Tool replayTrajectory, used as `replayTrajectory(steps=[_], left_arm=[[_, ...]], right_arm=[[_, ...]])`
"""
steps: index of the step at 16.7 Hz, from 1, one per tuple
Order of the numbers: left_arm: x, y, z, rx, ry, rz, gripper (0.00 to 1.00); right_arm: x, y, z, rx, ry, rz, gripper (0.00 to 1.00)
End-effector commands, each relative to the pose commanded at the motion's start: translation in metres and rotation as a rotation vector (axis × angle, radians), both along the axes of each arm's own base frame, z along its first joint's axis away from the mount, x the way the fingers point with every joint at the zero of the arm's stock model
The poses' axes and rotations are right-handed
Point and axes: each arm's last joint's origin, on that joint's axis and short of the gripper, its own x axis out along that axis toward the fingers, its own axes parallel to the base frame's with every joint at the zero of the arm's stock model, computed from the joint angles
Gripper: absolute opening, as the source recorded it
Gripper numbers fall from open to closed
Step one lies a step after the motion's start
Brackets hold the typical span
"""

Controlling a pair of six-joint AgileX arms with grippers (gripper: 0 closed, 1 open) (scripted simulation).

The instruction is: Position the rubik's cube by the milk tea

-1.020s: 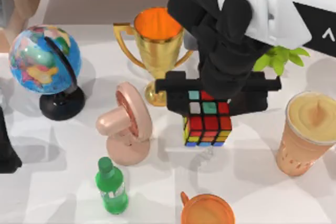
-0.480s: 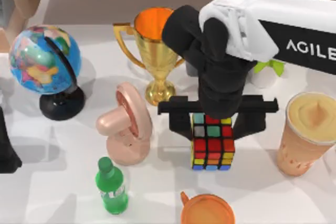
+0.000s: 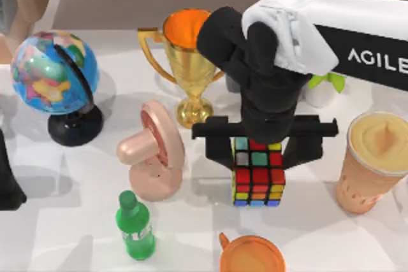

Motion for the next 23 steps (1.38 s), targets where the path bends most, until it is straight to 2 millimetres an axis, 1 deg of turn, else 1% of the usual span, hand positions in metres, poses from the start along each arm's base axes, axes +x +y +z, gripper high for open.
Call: replayTrajectory(steps=[12,15,18,22,23], left_arm=[[0.0,0.0,0.0,0.0,0.0,0.0,1.0],[0.0,0.0,0.0,0.0,0.0,0.0,1.0],[0.0,0.0,0.0,0.0,0.0,0.0,1.0],[0.0,0.0,0.0,0.0,0.0,0.0,1.0],[0.0,0.0,0.0,0.0,0.0,0.0,1.0]], right_arm=[[0.0,-0.001,-0.002,0.019,-0.01,-0.004,0.0],[0.0,-0.001,-0.008,0.02,-0.012,-0.005,0.0],[0.0,0.0,-0.021,-0.001,0.011,-0.003,0.0],[0.0,0.0,-0.021,-0.001,0.011,-0.003,0.0],[0.0,0.0,-0.021,-0.001,0.011,-0.003,0.08]])
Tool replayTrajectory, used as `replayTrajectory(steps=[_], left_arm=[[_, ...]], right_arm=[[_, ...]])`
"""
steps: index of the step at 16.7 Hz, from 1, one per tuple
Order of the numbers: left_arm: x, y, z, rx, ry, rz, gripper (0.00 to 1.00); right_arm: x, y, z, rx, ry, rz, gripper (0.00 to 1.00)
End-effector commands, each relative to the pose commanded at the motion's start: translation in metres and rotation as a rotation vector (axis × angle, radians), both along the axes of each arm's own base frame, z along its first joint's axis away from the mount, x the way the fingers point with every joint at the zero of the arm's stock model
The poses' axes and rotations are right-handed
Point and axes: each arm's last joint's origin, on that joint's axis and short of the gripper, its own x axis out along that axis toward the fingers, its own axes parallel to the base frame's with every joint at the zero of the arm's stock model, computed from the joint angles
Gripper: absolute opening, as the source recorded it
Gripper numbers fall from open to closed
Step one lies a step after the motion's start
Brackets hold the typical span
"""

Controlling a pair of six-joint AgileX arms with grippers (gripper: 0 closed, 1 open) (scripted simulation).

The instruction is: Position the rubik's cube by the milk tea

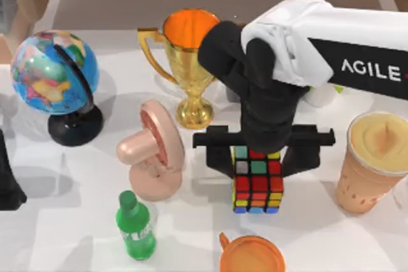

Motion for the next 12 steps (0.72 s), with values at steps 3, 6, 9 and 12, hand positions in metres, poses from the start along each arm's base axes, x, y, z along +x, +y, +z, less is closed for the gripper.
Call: replayTrajectory(steps=[3,6,9,12], left_arm=[[0.0,0.0,0.0,0.0,0.0,0.0,1.0],[0.0,0.0,0.0,0.0,0.0,0.0,1.0],[0.0,0.0,0.0,0.0,0.0,0.0,1.0],[0.0,0.0,0.0,0.0,0.0,0.0,1.0]], right_arm=[[0.0,0.0,0.0,0.0,0.0,0.0,0.3],[0.0,0.0,0.0,0.0,0.0,0.0,0.53],[0.0,0.0,0.0,0.0,0.0,0.0,0.75],[0.0,0.0,0.0,0.0,0.0,0.0,0.98]])
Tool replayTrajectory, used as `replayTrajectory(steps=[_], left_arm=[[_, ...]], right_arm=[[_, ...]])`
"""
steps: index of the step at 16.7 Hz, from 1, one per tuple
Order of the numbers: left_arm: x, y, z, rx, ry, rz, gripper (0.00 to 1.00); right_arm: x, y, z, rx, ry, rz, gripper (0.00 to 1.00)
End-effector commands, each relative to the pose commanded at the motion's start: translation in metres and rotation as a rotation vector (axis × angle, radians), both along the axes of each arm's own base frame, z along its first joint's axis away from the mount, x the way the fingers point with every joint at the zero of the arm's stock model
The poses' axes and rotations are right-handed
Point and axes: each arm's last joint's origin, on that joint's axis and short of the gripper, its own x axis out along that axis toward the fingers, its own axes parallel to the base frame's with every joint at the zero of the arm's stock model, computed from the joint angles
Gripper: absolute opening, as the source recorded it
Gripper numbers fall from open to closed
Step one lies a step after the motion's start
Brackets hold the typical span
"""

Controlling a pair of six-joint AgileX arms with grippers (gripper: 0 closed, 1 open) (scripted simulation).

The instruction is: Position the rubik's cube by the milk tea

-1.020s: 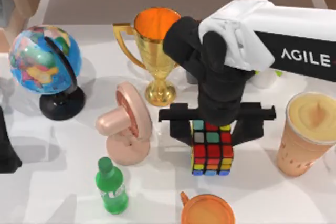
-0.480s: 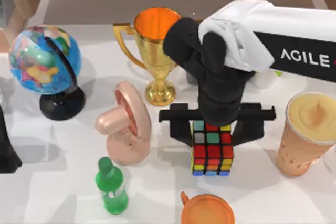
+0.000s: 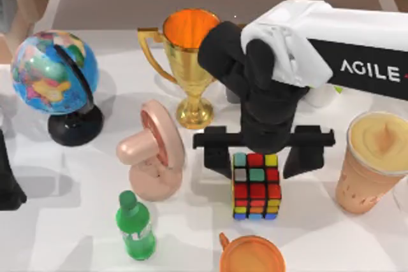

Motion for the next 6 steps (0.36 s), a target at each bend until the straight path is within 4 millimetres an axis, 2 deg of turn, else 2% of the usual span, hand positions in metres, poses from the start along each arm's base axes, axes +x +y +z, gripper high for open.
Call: replayTrajectory(steps=[6], left_arm=[[0.0,0.0,0.0,0.0,0.0,0.0,1.0]], right_arm=[[0.0,0.0,0.0,0.0,0.0,0.0,1.0]])
